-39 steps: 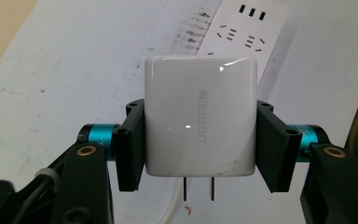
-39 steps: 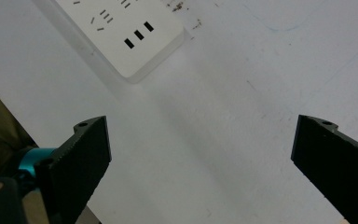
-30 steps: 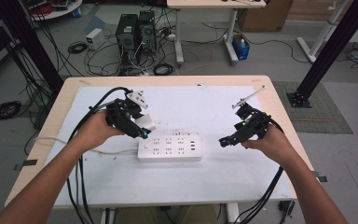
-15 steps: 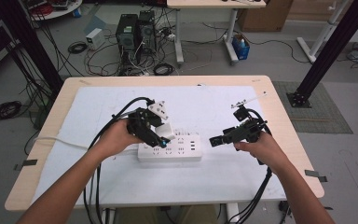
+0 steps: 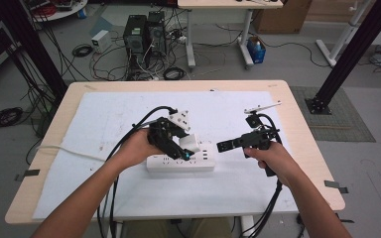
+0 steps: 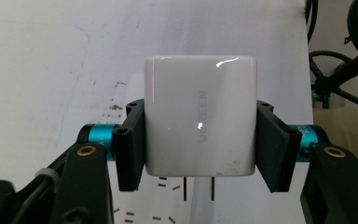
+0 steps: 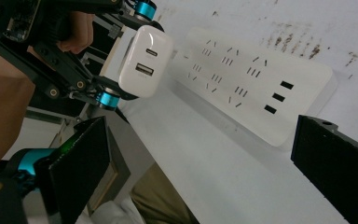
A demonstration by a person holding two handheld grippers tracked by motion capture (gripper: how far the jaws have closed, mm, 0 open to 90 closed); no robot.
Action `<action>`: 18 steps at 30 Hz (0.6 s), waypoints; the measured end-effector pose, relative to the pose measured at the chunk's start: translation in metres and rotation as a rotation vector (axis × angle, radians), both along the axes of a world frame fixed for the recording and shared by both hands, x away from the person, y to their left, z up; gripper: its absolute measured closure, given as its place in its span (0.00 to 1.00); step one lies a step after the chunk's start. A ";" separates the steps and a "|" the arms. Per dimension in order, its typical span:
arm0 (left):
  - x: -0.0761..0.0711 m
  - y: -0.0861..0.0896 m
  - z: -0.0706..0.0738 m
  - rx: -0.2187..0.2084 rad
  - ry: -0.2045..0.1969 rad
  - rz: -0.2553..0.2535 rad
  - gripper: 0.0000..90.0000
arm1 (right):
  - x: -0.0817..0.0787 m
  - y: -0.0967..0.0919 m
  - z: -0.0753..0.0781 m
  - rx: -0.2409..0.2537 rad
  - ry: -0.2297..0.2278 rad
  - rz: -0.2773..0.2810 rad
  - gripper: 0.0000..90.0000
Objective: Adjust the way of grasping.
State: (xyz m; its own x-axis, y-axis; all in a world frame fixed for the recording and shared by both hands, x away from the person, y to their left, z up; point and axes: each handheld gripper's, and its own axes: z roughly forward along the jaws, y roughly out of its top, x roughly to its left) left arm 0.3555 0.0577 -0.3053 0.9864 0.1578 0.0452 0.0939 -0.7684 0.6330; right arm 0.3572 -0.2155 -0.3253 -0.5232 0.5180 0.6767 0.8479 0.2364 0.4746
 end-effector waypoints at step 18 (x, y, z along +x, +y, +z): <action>-0.005 -0.030 -0.002 -0.059 -0.032 -0.057 0.47 | 0.008 0.016 -0.007 0.081 0.070 -0.019 0.16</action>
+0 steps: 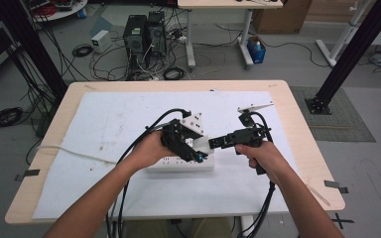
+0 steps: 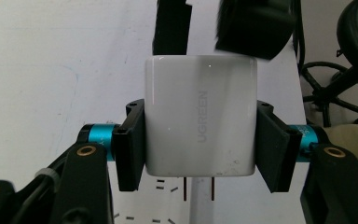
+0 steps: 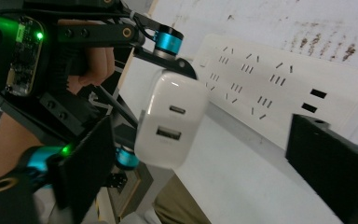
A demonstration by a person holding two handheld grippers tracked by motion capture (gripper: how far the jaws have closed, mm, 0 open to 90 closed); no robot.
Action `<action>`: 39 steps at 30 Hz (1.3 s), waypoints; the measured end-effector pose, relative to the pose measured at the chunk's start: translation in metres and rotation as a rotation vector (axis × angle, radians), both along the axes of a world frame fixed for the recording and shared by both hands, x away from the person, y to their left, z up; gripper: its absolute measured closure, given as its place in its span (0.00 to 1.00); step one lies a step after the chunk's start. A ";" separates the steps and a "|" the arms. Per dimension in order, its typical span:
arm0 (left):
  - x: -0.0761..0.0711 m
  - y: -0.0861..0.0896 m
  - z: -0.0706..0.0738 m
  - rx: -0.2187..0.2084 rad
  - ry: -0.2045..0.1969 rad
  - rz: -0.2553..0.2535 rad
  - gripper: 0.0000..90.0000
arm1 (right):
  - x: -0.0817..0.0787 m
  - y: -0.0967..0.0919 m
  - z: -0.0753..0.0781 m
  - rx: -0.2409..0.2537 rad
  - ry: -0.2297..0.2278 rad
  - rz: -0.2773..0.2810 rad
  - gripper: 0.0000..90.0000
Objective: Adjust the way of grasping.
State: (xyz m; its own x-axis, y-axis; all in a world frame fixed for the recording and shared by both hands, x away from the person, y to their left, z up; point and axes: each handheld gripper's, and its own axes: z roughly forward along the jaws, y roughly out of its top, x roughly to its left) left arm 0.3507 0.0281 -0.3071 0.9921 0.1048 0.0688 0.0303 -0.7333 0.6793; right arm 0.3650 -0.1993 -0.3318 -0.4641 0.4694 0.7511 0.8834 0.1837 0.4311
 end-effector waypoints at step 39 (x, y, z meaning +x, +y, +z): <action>-0.004 -0.012 -0.006 0.028 -0.074 0.043 0.32 | 0.004 0.003 -0.023 0.125 0.218 -0.057 0.69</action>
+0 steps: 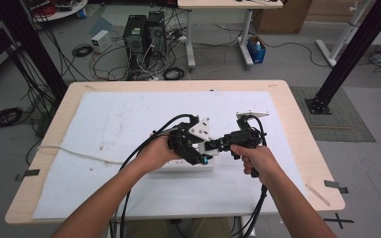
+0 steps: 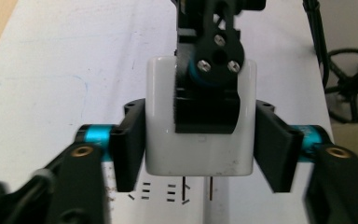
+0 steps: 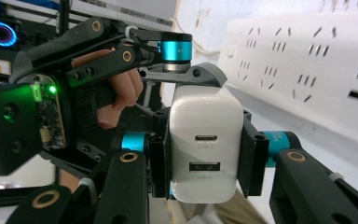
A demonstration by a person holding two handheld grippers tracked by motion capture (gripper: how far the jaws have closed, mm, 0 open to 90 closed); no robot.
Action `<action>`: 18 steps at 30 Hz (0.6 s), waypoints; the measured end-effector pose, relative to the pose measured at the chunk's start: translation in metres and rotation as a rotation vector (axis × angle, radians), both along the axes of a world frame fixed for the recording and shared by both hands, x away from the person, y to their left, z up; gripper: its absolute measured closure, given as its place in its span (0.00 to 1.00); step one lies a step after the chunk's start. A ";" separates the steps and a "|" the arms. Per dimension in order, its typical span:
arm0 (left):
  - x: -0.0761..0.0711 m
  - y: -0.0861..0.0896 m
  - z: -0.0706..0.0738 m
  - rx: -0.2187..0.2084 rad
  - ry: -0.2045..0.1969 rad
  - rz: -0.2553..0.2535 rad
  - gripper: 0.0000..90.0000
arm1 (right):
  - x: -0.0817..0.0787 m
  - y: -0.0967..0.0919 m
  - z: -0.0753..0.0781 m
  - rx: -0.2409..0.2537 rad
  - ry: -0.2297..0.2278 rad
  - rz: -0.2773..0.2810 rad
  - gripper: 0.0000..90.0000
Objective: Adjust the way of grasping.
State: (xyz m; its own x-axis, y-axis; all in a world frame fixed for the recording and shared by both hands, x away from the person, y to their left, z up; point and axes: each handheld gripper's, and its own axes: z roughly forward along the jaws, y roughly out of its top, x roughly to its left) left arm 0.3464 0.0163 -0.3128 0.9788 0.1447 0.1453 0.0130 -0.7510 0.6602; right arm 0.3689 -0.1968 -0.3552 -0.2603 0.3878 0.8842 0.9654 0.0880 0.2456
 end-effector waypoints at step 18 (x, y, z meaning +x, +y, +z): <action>0.019 0.079 0.006 0.135 0.147 0.195 0.23 | -0.005 -0.027 0.029 -0.390 -0.434 0.064 0.69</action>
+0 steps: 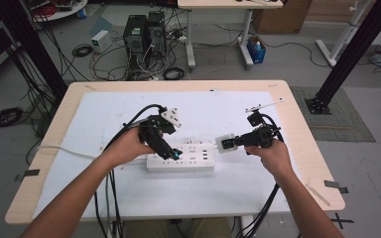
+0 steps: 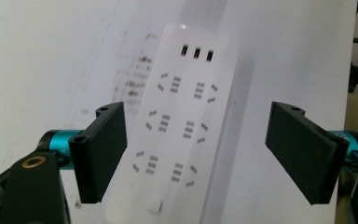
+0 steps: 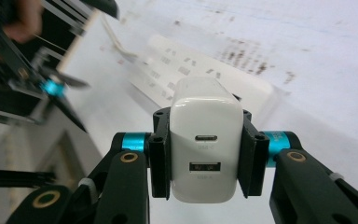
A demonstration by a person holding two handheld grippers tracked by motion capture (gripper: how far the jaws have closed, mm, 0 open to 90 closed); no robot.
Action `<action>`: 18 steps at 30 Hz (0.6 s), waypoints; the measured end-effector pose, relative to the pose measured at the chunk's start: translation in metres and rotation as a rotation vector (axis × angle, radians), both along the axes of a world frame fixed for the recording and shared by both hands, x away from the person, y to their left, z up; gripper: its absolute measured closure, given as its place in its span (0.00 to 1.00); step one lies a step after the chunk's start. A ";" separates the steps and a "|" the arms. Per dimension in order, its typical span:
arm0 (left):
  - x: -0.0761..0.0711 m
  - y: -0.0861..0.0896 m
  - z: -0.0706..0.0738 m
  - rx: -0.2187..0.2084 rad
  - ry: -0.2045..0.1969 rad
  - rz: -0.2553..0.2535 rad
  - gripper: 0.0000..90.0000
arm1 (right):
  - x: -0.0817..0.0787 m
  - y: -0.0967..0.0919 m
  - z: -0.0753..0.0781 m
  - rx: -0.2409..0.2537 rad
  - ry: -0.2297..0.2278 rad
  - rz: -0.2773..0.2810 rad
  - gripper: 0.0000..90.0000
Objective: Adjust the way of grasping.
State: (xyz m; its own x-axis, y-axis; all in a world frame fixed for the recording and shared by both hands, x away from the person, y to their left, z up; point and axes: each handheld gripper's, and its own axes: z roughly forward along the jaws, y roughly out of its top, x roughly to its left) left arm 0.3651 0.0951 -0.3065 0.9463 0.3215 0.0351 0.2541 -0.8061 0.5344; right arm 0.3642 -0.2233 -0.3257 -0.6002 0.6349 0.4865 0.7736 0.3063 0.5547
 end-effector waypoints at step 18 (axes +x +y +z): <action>0.013 0.070 0.016 0.209 0.085 0.075 0.23 | 0.007 -0.013 0.031 -0.248 -0.008 0.049 0.69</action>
State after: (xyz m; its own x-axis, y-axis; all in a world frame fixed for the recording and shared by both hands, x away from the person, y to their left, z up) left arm 0.3785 0.1647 -0.2905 0.9225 0.3848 0.0290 0.3542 -0.8743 0.3319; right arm 0.3714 -0.2366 -0.2948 -0.6365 0.7042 0.3148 0.7505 0.4711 0.4635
